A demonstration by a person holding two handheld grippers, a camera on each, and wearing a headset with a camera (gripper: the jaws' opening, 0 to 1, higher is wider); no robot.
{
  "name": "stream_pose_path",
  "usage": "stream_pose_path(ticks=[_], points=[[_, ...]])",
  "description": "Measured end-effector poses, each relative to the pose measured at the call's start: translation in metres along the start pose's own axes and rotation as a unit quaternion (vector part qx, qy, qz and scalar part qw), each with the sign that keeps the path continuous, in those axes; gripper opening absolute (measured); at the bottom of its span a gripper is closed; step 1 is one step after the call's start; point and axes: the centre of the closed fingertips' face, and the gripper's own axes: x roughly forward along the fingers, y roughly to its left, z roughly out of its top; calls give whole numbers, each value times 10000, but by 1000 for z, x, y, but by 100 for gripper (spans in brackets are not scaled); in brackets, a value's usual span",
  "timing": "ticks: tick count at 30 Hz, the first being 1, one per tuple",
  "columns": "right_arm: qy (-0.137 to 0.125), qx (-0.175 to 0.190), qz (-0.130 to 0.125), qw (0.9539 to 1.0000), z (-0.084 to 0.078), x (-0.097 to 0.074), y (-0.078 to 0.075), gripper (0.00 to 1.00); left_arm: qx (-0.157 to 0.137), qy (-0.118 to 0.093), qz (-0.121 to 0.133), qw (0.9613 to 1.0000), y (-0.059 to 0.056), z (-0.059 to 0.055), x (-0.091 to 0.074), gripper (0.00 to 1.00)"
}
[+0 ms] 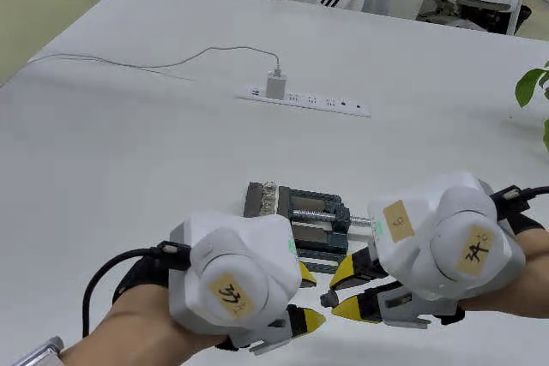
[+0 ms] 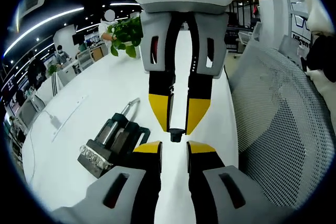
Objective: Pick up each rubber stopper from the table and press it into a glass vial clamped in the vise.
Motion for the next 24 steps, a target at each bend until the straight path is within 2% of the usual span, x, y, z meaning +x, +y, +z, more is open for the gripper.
stream_pose_path(ticks=[10, 13, 24], points=[[-8, 9, 106, 9999, 0, 2, 5, 8, 14, 3, -124, 9999, -9, 2, 3, 9], [-14, -7, 119, 9999, 0, 2, 6, 8, 24, 36, -115, 9999, -9, 0, 4, 11], [-12, 31, 191, 9998, 0, 4, 9, 8, 6, 15, -150, 9999, -11, 1, 4, 5]])
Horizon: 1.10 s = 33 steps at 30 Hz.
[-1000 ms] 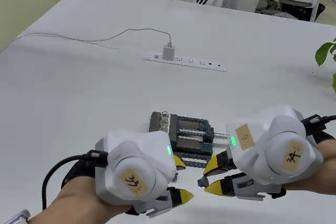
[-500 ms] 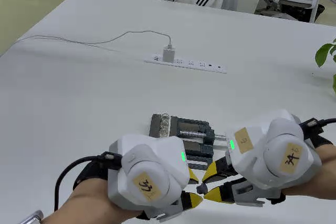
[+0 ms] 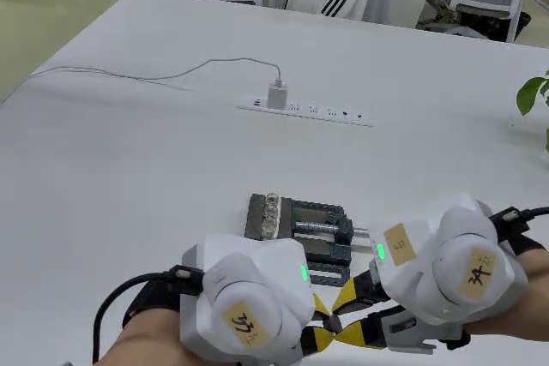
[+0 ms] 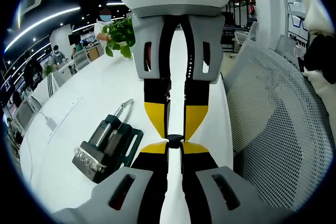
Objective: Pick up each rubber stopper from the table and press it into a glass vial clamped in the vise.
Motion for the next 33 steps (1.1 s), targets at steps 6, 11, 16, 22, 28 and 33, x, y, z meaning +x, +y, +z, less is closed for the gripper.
stream_pose_path(ticks=[6, 11, 16, 22, 28, 33], points=[[-31, -3, -17, 10000, 0, -1, 0, 8, 32, -6, -1, 10000, 0, 1, 1, 5], [-48, -7, -19, 10000, 0, -2, 0, 8, 34, -7, -6, 10000, 0, 1, 1, 5], [-96, 23, -17, 9999, 1, -2, 0, 8, 63, 10, 0, 10000, 0, 0, 3, 5], [-120, 12, -14, 9999, 0, -1, 2, 8, -11, -8, -19, 10000, -2, 0, 5, 5], [-287, 103, -13, 9995, -1, -2, 0, 9, 3, -49, 2, 10000, -1, 0, 5, 4], [-840, 781, -40, 9934, 8, -12, -5, 22, -42, -80, 55, 9999, 2, -1, 2, 4]])
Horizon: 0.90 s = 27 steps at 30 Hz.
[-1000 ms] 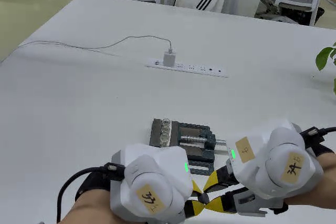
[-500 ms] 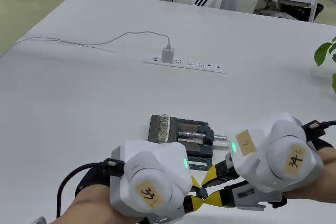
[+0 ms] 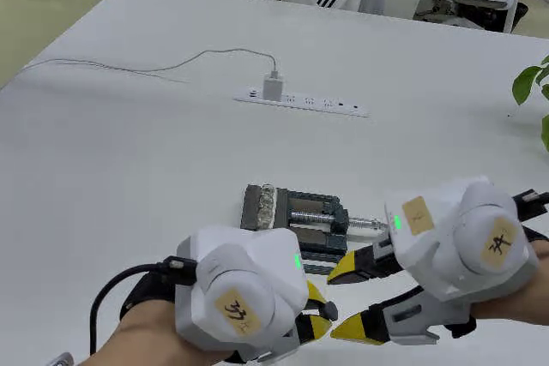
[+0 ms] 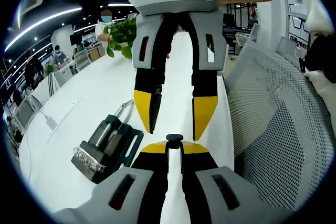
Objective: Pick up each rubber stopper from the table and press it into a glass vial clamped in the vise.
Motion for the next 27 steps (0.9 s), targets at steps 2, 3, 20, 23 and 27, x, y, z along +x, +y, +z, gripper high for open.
stream_pose_path(ticks=[2, 3, 20, 23, 27], points=[[-75, 102, -24, 9999, 0, -3, -1, 18, 7, -12, 21, 10000, 1, 0, -1, 4], [-122, 181, -38, 9998, 0, -4, -2, 18, 0, -30, 36, 10000, 1, 0, -1, 4], [-254, 511, 119, 9983, -3, 0, 4, 12, 21, -169, 93, 9998, 1, 6, -4, 4], [-257, 514, 137, 9983, -3, 0, 5, 12, -72, -199, 73, 9998, 1, 6, -4, 4], [-248, 513, 159, 9982, -3, 1, 4, 12, -120, -232, 74, 9996, 1, 6, -4, 4]])
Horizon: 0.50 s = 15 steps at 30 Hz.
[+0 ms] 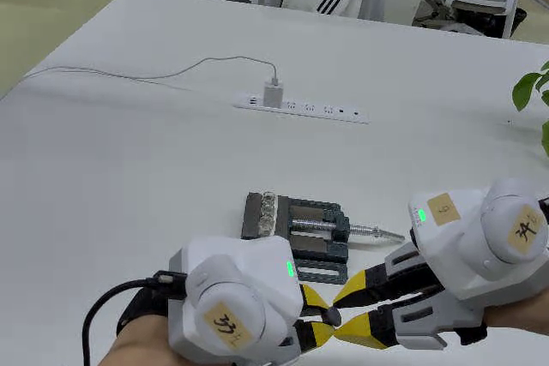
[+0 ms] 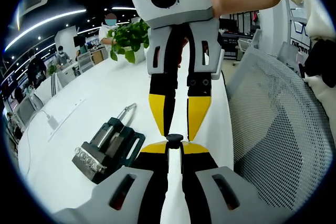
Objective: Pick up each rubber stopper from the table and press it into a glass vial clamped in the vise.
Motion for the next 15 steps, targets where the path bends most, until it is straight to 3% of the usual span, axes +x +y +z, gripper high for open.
stream_pose_path(ticks=[7, 15], points=[[64, -34, 8, 10000, -2, 2, 1, 12, -34, 13, -1, 10000, -1, -1, 1, 4], [83, -48, 6, 10000, -3, 0, -1, 9, 174, 69, -20, 9998, -4, 0, 2, 4]])
